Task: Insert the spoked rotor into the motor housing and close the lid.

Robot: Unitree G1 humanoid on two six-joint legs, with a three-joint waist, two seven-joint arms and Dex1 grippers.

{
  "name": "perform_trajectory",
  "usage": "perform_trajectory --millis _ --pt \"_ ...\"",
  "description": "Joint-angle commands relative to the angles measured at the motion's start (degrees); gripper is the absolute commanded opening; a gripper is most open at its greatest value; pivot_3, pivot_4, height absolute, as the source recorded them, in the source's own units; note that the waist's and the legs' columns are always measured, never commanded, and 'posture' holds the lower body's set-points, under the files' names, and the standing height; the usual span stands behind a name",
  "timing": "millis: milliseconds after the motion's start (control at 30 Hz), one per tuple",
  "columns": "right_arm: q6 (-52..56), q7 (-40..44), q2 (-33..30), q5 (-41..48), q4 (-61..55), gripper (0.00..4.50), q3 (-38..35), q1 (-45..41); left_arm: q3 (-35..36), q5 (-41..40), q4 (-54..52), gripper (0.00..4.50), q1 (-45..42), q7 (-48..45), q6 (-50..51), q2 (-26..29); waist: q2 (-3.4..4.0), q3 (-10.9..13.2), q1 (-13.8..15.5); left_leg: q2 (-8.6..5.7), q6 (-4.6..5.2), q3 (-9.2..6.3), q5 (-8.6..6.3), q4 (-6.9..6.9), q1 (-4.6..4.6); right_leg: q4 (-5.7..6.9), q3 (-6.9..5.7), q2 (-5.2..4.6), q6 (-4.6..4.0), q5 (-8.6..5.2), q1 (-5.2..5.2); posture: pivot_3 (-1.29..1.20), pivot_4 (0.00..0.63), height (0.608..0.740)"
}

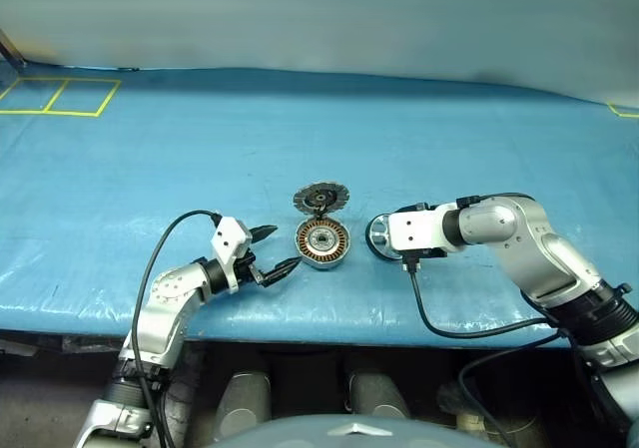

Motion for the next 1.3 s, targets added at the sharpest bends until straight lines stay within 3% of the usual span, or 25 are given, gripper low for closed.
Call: perform_trajectory --millis 33,667,767,867,1167,1300 --pt "-0.05 1.63 -0.52 0.22 -1.04 3.15 -1.86 -0.61 -0.27 -0.13 -3.65 4.50 0.50 0.74 0.51 -0.14 0.00 0.00 -0.08 0.00 0.00 0.00 0.00 0.00 0.00 0.00 0.00 0.00 0.00 0.00 0.00 0.00 0.150 0.740" --pt "-3.24 1.52 3.25 -3.86 6.34 3.15 -0.16 -1.67 -1.21 -0.58 -7.53 4.50 0.94 2.16 3.65 -0.21 0.00 0.00 -0.02 0.00 0.00 0.01 0.00 0.07 0.01 0.01 0.00 0.00 0.03 0.01 0.03 0.00 0.150 0.740" --pt "-3.76 2.09 3.58 -3.82 6.45 2.56 -0.30 -1.79 -1.08 -0.80 -8.26 4.50 1.07 2.18 4.17 -0.13 0.00 0.00 -0.03 0.00 0.00 0.00 0.00 0.09 0.01 0.02 0.00 0.00 0.03 0.02 0.03 0.00 0.150 0.740" --pt "-3.79 2.66 3.76 -3.96 6.40 1.68 -0.52 -1.76 -0.94 -1.04 -8.74 4.50 1.05 2.13 4.43 -0.09 0.00 0.00 -0.04 0.00 0.00 0.00 0.00 0.10 0.01 0.02 0.00 0.00 0.03 0.03 0.03 0.00 0.150 0.740" --pt "-0.75 1.55 4.15 -2.57 4.42 1.68 -3.04 0.83 -1.17 -1.36 -9.33 4.50 1.00 1.42 4.94 0.06 0.00 0.00 0.00 0.00 0.00 0.00 0.00 0.12 0.01 0.02 0.00 0.00 0.03 0.03 0.05 0.00 0.150 0.740" --pt "4.00 -0.22 5.73 2.31 -0.23 1.68 -8.61 4.66 -1.56 -1.77 -10.35 4.50 1.13 0.50 5.48 0.35 0.00 0.00 0.09 0.00 0.01 -0.01 -0.01 0.12 0.00 0.02 0.00 0.00 0.00 0.04 0.06 0.00 0.150 0.740"
